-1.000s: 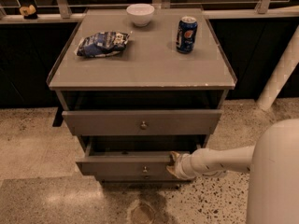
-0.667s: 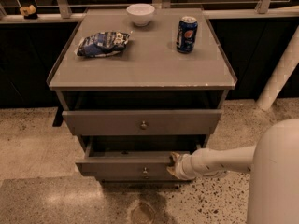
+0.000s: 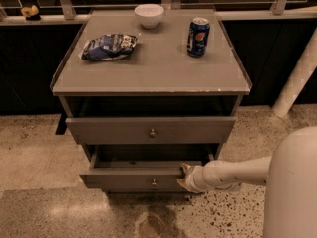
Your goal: Open middle drawer
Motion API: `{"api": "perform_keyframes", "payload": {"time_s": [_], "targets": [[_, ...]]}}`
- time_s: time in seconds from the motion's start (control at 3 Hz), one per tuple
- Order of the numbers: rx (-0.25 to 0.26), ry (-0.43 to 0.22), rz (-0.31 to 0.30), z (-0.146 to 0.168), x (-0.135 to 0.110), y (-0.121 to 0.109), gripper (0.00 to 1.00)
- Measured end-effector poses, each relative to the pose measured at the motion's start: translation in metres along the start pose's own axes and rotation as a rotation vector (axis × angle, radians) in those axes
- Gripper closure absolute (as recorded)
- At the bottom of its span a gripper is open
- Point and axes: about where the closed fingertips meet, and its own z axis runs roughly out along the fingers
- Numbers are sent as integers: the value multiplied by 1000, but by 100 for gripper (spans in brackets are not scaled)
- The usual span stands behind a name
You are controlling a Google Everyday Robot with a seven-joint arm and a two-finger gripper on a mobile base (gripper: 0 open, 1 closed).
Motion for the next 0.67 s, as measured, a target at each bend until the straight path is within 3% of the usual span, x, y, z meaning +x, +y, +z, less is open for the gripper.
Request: {"api": "perform_keyframes", "payload": {"time_s": [0.67], "targets": [[-1, -6, 11, -5, -2, 5, 100]]}}
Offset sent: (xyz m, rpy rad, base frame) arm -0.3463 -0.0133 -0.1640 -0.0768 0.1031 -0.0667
